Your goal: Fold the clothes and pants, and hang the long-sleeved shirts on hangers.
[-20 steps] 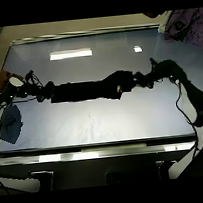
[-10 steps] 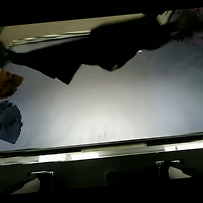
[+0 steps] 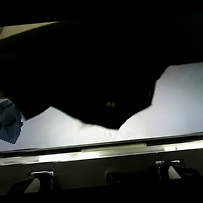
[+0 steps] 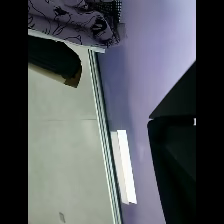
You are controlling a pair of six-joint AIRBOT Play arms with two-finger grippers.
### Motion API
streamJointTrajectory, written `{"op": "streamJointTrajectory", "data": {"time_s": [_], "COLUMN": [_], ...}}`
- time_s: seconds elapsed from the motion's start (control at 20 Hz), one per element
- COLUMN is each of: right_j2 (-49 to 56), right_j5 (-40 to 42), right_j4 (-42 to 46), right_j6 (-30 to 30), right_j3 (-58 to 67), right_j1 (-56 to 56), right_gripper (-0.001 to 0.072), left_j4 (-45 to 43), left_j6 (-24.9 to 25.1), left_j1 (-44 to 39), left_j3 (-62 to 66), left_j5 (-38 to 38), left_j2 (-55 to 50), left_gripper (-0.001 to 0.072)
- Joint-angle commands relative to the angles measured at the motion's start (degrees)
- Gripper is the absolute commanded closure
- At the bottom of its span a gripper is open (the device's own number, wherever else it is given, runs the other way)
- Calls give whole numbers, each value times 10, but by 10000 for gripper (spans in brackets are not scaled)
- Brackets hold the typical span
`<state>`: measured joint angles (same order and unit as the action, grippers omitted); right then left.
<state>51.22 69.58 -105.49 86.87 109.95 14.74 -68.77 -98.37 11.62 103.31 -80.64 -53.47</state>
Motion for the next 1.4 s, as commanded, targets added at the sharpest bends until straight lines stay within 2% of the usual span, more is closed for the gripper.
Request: {"op": "streamJointTrajectory", "data": {"time_s": [0.0,0.1,0.2,0.3,0.4,0.55,0.65,0.85,0.95,1.0,1.05,1.1,1.15,1.25,1.35], "right_j2": [31,92,179,274,374,506,575,650,645,634,617,594,570,519,482], "right_j5": [9,3,-19,-84,-174,-273,-275,-202,-156,-129,-96,-56,-15,79,165], "right_j4": [-43,-82,-127,-128,-124,-119,-120,-125,-129,-137,-145,-145,-145,-144,-150], "right_j6": [-22,-25,-25,-21,-23,-50,-69,-98,-99,-88,-65,-36,-4,52,83], "right_j3": [1,1,1,1,1,1,2,2,2,2,2,2,2,1,-17], "right_j1": [0,0,-4,-43,-94,-159,-195,-238,-233,-224,-209,-188,-165,-108,-61], "right_gripper": [686,686,686,686,686,686,685,662,511,424,346,311,298,298,298], "left_j4": [10,26,26,25,25,26,28,44,65,78,89,90,90,88,80], "left_j6": [-9,-7,1,23,23,23,23,23,23,23,23,24,35,51,62], "left_j1": [1,0,-13,-29,-39,-41,-43,-46,-42,-36,-26,-12,6,49,92], "left_j3": [-31,-83,-156,-224,-282,-302,-302,-301,-300,-291,-278,-262,-251,-248,-274], "left_j5": [-14,-6,40,125,234,330,368,380,379,366,342,309,278,221,172], "left_j2": [2,-22,-56,-99,-159,-265,-327,-398,-398,-393,-385,-373,-359,-315,-265], "left_gripper": [692,692,692,692,692,692,692,691,687,624,486,258,123,106,103]}}
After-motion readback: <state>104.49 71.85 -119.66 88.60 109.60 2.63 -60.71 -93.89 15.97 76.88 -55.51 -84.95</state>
